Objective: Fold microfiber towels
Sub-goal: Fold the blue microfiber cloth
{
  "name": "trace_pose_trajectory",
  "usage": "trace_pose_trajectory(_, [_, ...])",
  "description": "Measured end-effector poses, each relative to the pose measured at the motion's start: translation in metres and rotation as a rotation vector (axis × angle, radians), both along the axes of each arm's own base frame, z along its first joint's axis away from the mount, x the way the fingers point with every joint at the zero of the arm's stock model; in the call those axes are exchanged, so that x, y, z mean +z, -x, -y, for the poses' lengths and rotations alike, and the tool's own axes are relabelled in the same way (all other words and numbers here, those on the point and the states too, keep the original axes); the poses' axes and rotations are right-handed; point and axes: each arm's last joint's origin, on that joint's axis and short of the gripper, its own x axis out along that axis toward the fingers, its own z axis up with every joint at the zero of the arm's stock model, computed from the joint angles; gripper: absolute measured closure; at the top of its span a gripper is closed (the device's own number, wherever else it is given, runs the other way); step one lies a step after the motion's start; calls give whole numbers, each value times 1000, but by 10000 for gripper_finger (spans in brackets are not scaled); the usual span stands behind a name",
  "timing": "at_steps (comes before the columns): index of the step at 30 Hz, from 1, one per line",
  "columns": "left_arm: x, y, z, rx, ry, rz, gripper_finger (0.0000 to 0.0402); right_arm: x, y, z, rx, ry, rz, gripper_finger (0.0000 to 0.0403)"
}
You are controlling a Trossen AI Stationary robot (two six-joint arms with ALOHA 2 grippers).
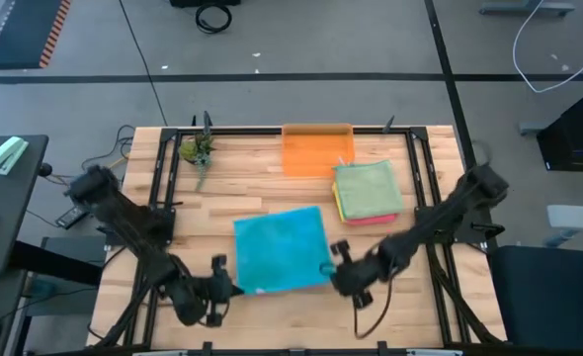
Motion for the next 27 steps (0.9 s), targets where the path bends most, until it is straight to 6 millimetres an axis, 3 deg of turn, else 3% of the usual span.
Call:
trace_pose_trajectory(3, [-34,0,22,-2,106,-7,398,-35,3,-27,-40,-30,-54,400])
trace_pose_trajectory(6, [-53,1,41,-5,162,-36,397,-51,7,-49,-88,-64,-88,400])
trace_pose_trajectory(9, [-47,0,59,-42,186,-35,397,-50,12,-66,-109,-104,-87,400])
trace_pose_trajectory(12, [-31,0,68,-65,144,-34,398,-35,15,-69,-126,-107,-40,400])
trace_pose_trajectory(15, [-18,2,64,-1,36,-80,396,-13,12,-57,-157,-73,44,400])
trace_pose_trajectory(18, [-19,5,52,134,-16,-148,398,-3,-3,-32,-195,-35,80,400])
trace_pose_trajectory(23, [-36,7,23,312,-75,-233,394,-10,-34,21,-240,39,31,400])
trace_pose_trajectory(27, [-44,-2,3,366,-138,-269,396,-20,-46,56,-288,84,-41,400])
